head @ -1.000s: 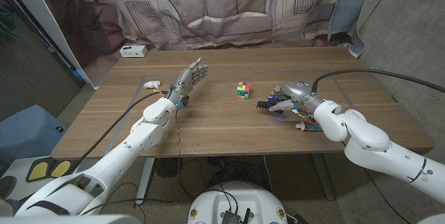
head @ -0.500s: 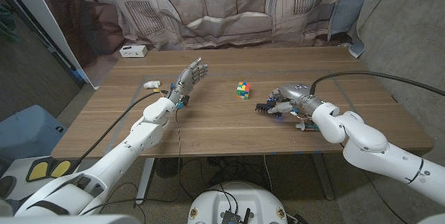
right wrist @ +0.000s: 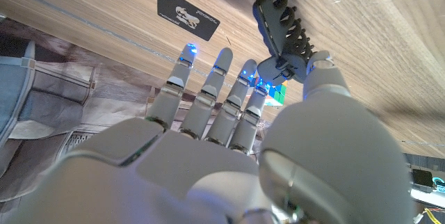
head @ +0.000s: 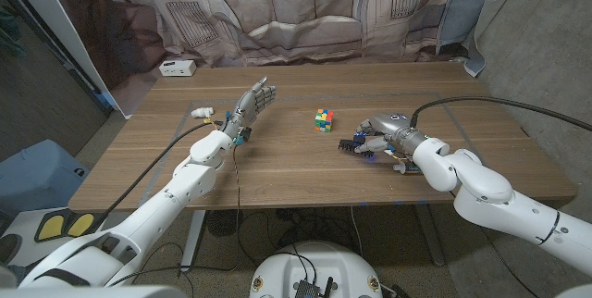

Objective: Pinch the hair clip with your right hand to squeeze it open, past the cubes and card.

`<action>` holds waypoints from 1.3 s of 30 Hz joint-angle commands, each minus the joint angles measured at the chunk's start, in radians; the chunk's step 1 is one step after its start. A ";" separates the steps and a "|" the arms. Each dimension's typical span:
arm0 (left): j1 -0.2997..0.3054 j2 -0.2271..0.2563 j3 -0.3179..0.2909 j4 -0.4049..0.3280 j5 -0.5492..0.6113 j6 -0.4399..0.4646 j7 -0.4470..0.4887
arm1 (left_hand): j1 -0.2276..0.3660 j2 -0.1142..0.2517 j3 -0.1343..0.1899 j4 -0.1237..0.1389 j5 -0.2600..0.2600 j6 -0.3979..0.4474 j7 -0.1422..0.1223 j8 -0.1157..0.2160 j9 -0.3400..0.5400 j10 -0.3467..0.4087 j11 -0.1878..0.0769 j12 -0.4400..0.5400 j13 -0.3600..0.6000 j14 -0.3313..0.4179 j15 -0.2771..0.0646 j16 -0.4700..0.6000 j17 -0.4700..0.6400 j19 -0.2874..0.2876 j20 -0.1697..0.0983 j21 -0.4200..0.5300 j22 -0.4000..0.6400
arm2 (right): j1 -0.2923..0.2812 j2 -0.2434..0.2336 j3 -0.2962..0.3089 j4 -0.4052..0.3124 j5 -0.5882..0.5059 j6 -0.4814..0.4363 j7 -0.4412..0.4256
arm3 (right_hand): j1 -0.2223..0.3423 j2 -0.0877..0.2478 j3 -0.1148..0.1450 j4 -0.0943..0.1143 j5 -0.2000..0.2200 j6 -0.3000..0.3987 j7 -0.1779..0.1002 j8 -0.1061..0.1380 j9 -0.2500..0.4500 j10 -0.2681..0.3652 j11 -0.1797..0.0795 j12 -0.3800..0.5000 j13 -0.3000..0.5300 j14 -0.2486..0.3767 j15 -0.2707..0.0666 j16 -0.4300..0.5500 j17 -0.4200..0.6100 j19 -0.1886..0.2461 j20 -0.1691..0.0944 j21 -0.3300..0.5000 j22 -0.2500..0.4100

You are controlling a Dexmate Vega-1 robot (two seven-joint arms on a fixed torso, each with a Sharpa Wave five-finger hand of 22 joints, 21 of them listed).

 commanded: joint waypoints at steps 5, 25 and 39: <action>-0.001 -0.001 0.001 0.004 -0.001 -0.001 -0.004 | 0.004 0.013 0.003 -0.006 -0.001 0.007 0.000 -0.002 0.004 0.004 0.000 -0.002 0.002 0.005 -0.001 -0.003 0.002 0.000 0.004 -0.004 0.005 | 0.018 0.006 -0.022 0.016 -0.003 0.003 0.024 | -0.007 0.005 0.009 0.000 0.001 0.004 0.000 -0.004 0.005 0.007 0.008 -0.001 0.001 -0.005 -0.086 0.006 0.003 0.000 0.007 0.003 0.003; 0.010 0.002 -0.003 -0.006 -0.001 0.001 0.013 | 0.006 0.015 0.005 -0.008 -0.002 0.007 -0.001 -0.001 0.004 0.005 0.001 -0.001 0.002 0.006 -0.002 -0.003 0.002 -0.001 0.005 -0.004 0.005 | 0.042 0.019 -0.046 0.047 -0.029 0.018 0.039 | -0.009 0.006 0.013 -0.003 0.001 0.009 -0.001 -0.013 0.006 0.006 0.007 -0.003 -0.006 -0.007 -0.084 0.008 0.002 -0.003 0.008 0.003 0.003; 0.008 0.000 -0.004 0.000 -0.001 0.000 0.014 | 0.007 0.015 0.006 -0.010 -0.002 0.007 0.000 -0.002 0.004 0.005 0.001 -0.001 0.002 0.007 -0.002 -0.003 0.002 -0.002 0.002 -0.004 0.005 | 0.056 0.024 -0.054 0.059 -0.038 0.015 0.056 | -0.011 0.005 0.015 -0.007 0.000 0.007 -0.002 -0.021 0.006 0.005 0.009 -0.005 -0.011 -0.007 -0.082 0.008 0.000 -0.008 0.010 0.002 0.003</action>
